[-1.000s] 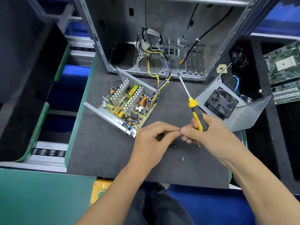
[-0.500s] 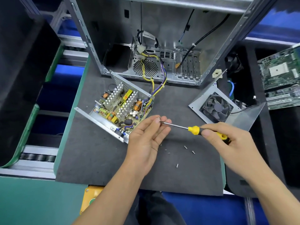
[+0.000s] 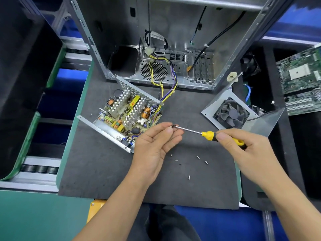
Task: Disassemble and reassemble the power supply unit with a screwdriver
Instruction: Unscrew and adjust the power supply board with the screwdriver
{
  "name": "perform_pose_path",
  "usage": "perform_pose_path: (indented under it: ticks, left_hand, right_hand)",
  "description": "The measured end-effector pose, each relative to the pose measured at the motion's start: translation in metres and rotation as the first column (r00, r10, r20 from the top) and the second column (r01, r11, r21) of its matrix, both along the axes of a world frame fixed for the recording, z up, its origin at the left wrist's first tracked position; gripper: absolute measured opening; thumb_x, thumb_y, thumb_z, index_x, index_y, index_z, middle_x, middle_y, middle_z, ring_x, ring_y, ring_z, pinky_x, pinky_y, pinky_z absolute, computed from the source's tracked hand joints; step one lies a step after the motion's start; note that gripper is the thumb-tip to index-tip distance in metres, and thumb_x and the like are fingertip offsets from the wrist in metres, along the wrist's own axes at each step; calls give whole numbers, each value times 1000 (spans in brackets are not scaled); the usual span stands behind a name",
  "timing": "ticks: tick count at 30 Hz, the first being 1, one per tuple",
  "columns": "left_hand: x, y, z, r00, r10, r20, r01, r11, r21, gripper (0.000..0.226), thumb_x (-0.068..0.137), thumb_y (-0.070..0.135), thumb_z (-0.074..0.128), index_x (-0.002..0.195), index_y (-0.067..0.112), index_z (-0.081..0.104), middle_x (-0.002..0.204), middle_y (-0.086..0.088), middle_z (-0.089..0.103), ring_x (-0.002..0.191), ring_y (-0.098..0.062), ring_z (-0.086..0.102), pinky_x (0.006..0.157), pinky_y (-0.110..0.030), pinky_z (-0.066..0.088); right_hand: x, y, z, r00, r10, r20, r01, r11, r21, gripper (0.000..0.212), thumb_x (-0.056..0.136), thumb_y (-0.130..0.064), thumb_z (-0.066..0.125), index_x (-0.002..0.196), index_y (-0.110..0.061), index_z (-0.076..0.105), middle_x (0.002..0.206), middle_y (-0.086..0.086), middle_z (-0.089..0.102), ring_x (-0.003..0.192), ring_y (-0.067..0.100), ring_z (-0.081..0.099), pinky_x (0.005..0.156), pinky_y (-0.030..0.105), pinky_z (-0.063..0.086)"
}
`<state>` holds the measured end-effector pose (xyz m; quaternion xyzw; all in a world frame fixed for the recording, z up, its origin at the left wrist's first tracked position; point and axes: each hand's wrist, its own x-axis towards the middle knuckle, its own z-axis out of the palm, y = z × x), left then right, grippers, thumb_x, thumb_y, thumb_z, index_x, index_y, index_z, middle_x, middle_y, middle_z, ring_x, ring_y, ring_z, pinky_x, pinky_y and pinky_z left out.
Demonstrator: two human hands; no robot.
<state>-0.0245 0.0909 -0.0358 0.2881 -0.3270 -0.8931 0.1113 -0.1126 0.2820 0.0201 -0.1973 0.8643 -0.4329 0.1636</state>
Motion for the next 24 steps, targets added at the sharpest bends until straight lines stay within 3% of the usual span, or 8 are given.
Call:
perform_pose_path:
  ticks: [6,12,20,22,24]
  left_hand:
    - [2,1,-3,1000,-12,13,12,1000,14,14,78,10,68,85,13,80,88,-15,75,86,-23,75,73,-25,59]
    - [2,1,-1,1000,-22,10,22,998,59,15,79,11,67,83,15,81,85,-14,75,82,-21,75,71,-24,59]
    - [4,-1,-6,998,-65,5,65,997,-43,14,78,11,68,83,15,81,83,-14,75,79,-21,75,70,-24,59]
    - [4,-2,-8,998,-64,6,64,997,-50,14,78,12,68,83,15,80,82,-14,75,78,-21,75,70,-24,59]
    - [2,-2,-9,999,-47,11,48,999,-26,13,77,12,69,84,14,80,82,-14,75,78,-21,75,70,-25,59]
  right_hand:
    - [-4,1,6,999,26,23,-27,1000,11,22,82,-60,53,82,-52,74,59,5,43,52,7,30,46,16,23]
    - [-1,0,9,999,27,28,-28,1000,8,22,83,-58,54,82,-50,74,60,9,42,52,7,30,46,17,22]
    - [-1,0,15,998,23,66,-26,999,33,24,82,-61,55,80,-49,75,54,-4,33,50,8,28,45,17,21]
    - [-3,0,14,992,28,121,-32,999,30,22,84,-59,57,83,-45,74,54,-11,46,51,9,43,49,17,32]
    - [-6,1,11,962,13,272,2,998,-55,8,88,-47,69,89,-39,69,73,-10,66,64,10,61,65,23,46]
